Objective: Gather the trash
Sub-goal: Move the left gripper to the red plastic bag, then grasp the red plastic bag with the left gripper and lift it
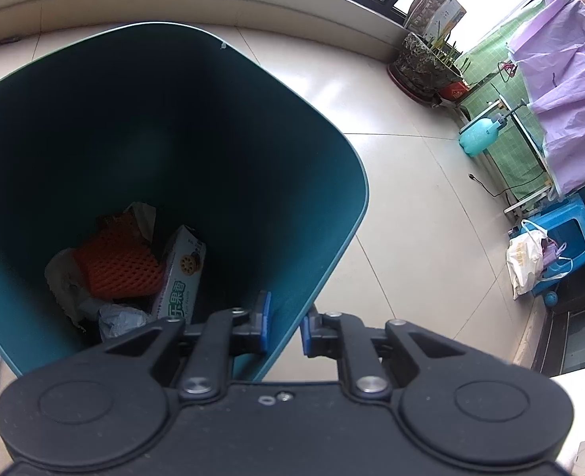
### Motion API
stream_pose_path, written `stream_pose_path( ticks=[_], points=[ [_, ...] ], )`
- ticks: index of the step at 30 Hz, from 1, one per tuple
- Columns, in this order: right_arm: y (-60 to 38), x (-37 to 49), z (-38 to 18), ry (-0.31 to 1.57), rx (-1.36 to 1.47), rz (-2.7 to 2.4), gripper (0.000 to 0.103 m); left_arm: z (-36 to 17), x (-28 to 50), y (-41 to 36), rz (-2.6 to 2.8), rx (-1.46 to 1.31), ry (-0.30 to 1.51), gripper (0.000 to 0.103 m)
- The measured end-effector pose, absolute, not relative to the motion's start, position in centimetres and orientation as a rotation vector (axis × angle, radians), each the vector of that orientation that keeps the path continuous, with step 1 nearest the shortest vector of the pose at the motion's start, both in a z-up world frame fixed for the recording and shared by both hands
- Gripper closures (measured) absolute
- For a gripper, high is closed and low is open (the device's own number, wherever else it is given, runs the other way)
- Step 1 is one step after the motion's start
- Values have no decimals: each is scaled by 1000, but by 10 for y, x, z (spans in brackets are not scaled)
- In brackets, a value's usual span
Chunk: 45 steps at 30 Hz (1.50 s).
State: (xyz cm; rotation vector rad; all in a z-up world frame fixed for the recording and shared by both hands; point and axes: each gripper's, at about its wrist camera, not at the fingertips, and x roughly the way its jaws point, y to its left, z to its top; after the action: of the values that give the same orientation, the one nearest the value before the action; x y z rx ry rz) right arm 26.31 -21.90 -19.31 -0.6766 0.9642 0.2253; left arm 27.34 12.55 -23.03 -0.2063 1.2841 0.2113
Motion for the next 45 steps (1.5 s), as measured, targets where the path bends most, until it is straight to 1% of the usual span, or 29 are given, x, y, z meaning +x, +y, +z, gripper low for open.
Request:
stream_pose_path(
  ticks=[8,11,14,19,20,21,22,29,32,39,45],
  points=[
    [-208,266,-192,981,-654,201,89,-315,244,163,253,-275,1437,22],
    [-208,266,-193,987,-649,195,89,-336,237,164,249,-281,1467,22],
    [-212,268,-194,1000,-636,187,88,-356,233,160,264,-231,1478,22],
    [-211,267,-195,1000,-642,182,87,-378,228,164,279,-259,1487,23],
    [-211,267,-196,997,-644,183,87,-381,226,166,276,-278,1496,25],
    [-210,265,-197,992,-650,184,87,-383,225,167,272,-293,1497,36],
    [-209,265,-197,990,-652,185,87,-384,225,168,273,-301,1494,38],
    [-209,259,-199,979,-659,197,87,-367,216,176,336,-285,1441,41],
    [-209,257,-199,971,-657,200,87,-345,211,175,342,-251,1403,41],
    [-216,256,-194,966,-611,204,89,-276,209,174,334,-240,1288,41],
    [-215,255,-188,945,-590,232,89,-209,211,159,254,-247,1205,41]
  ],
)
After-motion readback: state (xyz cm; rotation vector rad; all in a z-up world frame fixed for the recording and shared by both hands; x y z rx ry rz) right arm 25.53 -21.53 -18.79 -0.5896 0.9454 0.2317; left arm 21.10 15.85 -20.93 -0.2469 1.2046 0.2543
